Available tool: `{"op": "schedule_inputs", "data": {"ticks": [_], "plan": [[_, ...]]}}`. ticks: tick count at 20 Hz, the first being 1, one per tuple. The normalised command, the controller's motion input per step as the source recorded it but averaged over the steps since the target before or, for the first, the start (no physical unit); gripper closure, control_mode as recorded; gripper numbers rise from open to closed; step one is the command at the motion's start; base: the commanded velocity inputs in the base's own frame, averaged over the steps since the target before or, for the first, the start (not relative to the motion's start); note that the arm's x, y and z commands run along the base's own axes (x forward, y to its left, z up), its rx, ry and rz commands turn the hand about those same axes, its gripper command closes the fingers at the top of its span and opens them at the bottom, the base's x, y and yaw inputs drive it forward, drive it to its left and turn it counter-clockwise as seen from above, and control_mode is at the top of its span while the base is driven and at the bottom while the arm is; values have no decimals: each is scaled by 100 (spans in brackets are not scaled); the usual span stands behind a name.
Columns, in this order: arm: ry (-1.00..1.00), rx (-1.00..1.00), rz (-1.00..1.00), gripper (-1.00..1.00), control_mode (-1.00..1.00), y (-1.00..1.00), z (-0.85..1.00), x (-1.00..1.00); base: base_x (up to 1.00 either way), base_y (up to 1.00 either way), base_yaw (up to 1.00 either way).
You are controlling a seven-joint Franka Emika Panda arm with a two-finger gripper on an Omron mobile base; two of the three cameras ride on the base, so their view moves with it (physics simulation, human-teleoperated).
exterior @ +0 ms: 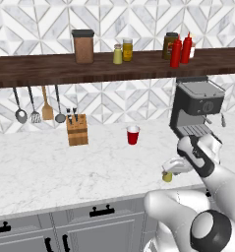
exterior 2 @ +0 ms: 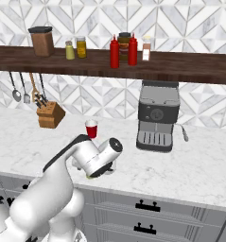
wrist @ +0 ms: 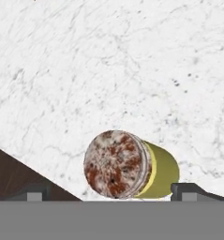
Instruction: Put the shaker and condiment bottle from the counter next to their counterparts in the cabinet.
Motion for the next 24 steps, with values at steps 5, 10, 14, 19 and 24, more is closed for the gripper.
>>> {"op": "schedule_inputs", "data": {"ticks": [5,10,14,19,24], "plan": [[2,0,-2,-100,-100,0,-12,21,0,0,0],[1,0,-1,-100,-100,-5,-5,13,0,0,0],[1,0,0,-100,-100,-5,-7,4,0,0,0],[8,0,0,-100,-100,14,-28,0,0,0,0],[21,-2,0,100,-100,57,-57,8,0,0,0]]}}
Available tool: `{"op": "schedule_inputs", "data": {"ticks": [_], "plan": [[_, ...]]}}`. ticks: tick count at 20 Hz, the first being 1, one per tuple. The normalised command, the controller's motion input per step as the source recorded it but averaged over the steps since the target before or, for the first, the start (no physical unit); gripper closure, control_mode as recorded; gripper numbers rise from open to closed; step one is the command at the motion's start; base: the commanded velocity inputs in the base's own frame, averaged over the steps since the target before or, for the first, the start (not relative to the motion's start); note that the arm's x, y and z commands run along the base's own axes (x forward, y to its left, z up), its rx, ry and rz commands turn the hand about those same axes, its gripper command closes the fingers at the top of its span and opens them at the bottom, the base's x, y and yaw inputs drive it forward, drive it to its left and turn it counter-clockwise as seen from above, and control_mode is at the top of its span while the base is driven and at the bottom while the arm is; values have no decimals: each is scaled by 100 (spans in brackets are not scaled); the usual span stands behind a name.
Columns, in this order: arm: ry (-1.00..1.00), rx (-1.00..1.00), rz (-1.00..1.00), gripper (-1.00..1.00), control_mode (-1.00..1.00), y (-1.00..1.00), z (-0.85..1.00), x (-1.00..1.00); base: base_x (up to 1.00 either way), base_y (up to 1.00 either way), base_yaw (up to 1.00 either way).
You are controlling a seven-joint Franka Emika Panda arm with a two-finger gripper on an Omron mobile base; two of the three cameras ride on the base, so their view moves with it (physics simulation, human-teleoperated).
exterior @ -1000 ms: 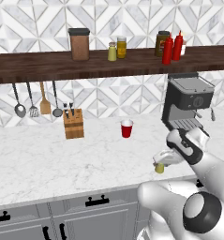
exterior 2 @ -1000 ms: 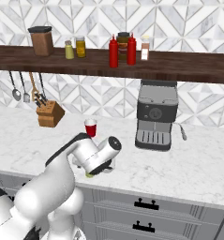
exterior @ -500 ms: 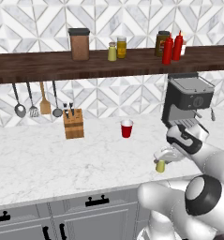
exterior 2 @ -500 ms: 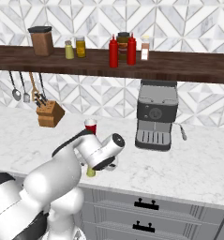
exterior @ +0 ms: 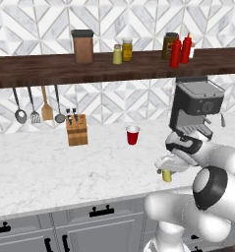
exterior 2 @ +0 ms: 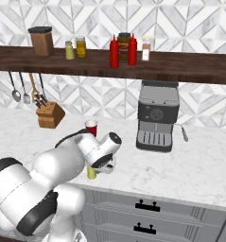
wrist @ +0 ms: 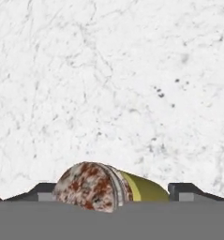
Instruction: Put the shaker and condiment bottle from the counter next to their counterparts in the cabinet.
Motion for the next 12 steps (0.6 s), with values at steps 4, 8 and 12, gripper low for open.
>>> {"op": "schedule_inputs", "data": {"ticks": [4,8,12], "plan": [[15,0,0,100,-100,-3,-27,19,0,0,0],[5,0,0,100,-100,-10,-9,5,0,0,0],[-6,1,0,100,-100,-2,26,0,0,0,0]]}}
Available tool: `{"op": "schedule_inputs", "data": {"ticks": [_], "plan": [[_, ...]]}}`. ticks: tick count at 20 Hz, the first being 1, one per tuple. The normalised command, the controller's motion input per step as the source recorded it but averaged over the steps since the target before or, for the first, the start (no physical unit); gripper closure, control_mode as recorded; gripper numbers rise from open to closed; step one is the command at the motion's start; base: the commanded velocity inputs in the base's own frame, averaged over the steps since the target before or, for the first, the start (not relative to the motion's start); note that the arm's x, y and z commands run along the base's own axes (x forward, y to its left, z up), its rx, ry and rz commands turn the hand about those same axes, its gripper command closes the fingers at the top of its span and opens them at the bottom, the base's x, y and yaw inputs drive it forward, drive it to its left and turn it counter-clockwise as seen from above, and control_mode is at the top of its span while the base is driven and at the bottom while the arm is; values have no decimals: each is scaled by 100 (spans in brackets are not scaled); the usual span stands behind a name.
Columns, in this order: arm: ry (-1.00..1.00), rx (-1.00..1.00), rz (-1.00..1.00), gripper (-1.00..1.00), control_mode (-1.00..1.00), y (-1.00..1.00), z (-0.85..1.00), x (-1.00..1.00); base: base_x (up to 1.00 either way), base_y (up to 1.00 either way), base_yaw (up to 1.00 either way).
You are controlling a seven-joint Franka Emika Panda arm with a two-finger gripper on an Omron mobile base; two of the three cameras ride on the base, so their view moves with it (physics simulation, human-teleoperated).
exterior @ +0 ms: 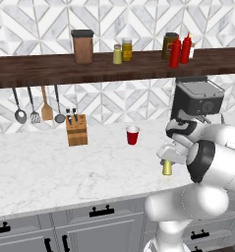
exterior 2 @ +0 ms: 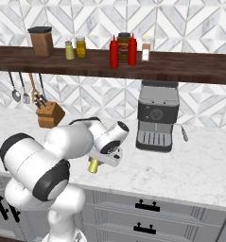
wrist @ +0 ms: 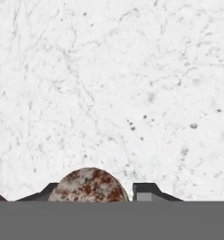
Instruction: Put the shaker and condiment bottle from the counter next to their counterparts in the cabinet.
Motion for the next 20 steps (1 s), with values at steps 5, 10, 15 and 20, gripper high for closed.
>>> {"op": "schedule_inputs", "data": {"ticks": [5,10,15,20], "plan": [[-27,0,-2,100,-100,2,94,0,0,0,0],[-31,0,-2,100,-100,14,65,-22,0,0,0],[-20,-2,0,100,-100,24,54,-1,0,0,0],[-14,-1,0,100,-100,6,95,5,0,0,0]]}}
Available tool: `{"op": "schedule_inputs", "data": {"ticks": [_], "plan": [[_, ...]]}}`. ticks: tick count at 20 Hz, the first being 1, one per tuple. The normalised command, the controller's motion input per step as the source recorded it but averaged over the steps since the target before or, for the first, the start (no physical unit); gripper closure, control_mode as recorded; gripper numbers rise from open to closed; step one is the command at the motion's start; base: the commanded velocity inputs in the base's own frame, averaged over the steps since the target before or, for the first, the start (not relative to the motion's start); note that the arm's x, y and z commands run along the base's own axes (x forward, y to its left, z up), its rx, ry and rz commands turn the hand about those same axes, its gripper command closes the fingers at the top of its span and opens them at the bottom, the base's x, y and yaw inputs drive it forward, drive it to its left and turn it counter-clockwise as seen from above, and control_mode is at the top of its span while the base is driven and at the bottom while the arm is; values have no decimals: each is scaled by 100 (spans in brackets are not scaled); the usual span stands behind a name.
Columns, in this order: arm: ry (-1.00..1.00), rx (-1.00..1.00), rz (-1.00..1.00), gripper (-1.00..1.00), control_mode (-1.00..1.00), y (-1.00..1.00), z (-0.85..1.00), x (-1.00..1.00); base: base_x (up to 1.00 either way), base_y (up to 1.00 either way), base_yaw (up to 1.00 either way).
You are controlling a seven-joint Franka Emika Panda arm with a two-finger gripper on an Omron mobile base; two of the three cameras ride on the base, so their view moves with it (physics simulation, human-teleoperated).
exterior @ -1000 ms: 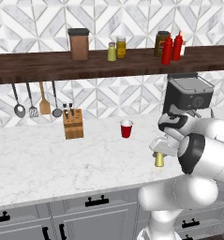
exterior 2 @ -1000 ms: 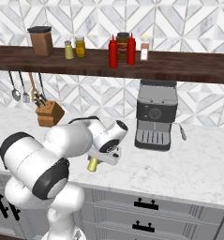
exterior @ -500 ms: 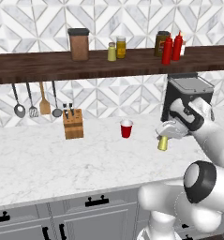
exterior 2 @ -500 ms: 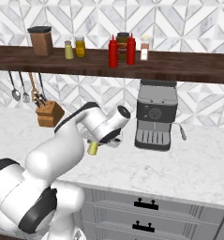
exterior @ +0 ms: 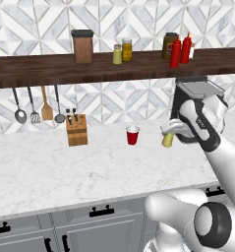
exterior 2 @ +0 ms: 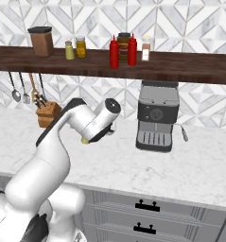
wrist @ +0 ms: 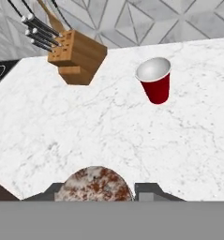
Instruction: Put the shaker and condiment bottle from the counter next to their counterparts in the cabinet.
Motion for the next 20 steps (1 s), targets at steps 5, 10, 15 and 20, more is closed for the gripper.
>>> {"op": "schedule_inputs", "data": {"ticks": [5,10,15,20], "plan": [[-6,0,0,100,-100,3,90,19,0,0,0],[0,-2,0,100,-100,12,42,8,0,0,0],[-2,-1,0,100,-100,14,71,26,0,0,0],[-2,0,0,100,-100,18,89,29,0,0,0]]}}
